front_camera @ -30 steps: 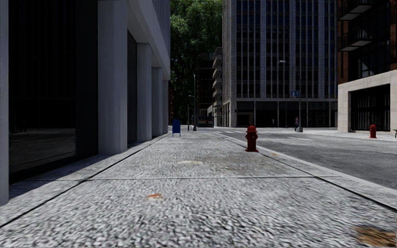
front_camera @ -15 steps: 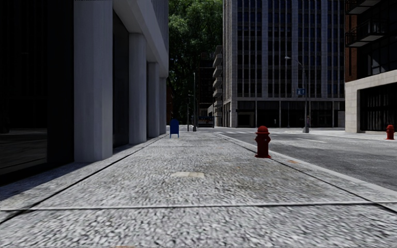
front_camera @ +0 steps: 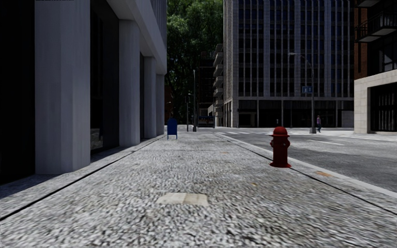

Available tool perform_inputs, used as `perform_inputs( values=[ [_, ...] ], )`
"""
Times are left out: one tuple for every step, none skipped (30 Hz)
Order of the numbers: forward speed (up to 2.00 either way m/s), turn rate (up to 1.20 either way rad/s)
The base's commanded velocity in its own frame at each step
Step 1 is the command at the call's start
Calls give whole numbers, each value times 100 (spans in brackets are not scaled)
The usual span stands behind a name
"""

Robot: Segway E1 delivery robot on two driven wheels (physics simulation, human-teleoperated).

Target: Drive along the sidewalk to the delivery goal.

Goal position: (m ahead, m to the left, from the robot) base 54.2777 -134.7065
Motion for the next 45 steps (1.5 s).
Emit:
perform_inputs(
  values=[
    [200,0],
    [200,0],
    [200,0],
    [200,0],
    [200,0],
    [200,0],
    [200,0],
    [200,0],
    [200,0],
    [200,0],
    [200,0],
    [200,0],
    [200,0],
    [200,0],
    [200,0],
    [200,0],
    [200,0],
    [200,0],
    [200,0],
    [200,0],
    [200,0],
    [200,0],
    [200,0],
    [200,0],
    [200,0],
    [200,0],
    [200,0],
    [200,0],
    [200,0],
    [200,0],
    [200,0],
    [200,0],
    [200,0],
    [200,0],
    [200,0],
    [200,0],
    [200,0],
    [200,0],
    [200,0],
    [200,0],
    [200,0],
    [200,0],
    [200,0],
    [200,0],
    [200,0]
  ],
)
